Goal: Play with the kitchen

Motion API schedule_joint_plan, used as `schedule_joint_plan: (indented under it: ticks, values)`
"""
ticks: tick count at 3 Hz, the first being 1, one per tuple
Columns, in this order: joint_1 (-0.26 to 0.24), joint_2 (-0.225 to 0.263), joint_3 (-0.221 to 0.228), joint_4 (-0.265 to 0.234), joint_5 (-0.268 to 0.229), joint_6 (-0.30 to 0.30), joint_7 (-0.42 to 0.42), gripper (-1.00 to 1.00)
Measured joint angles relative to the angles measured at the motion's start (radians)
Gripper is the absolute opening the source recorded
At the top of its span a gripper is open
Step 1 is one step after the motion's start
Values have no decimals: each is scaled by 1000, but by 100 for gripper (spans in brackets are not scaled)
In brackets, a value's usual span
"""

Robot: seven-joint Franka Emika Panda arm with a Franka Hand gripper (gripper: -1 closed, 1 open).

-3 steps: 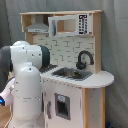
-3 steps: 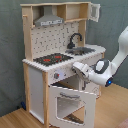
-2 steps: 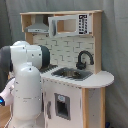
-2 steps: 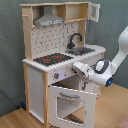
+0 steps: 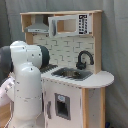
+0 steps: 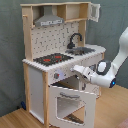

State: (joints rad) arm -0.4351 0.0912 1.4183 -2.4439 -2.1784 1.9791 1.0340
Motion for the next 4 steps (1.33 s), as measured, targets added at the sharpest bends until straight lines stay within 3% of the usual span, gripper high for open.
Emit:
schedule_joint_plan:
  ticks: [1, 4]
  values:
    - [4, 0, 60, 19, 6, -12, -92, 100]
    - [4, -3, 168, 169, -2, -97, -345, 100]
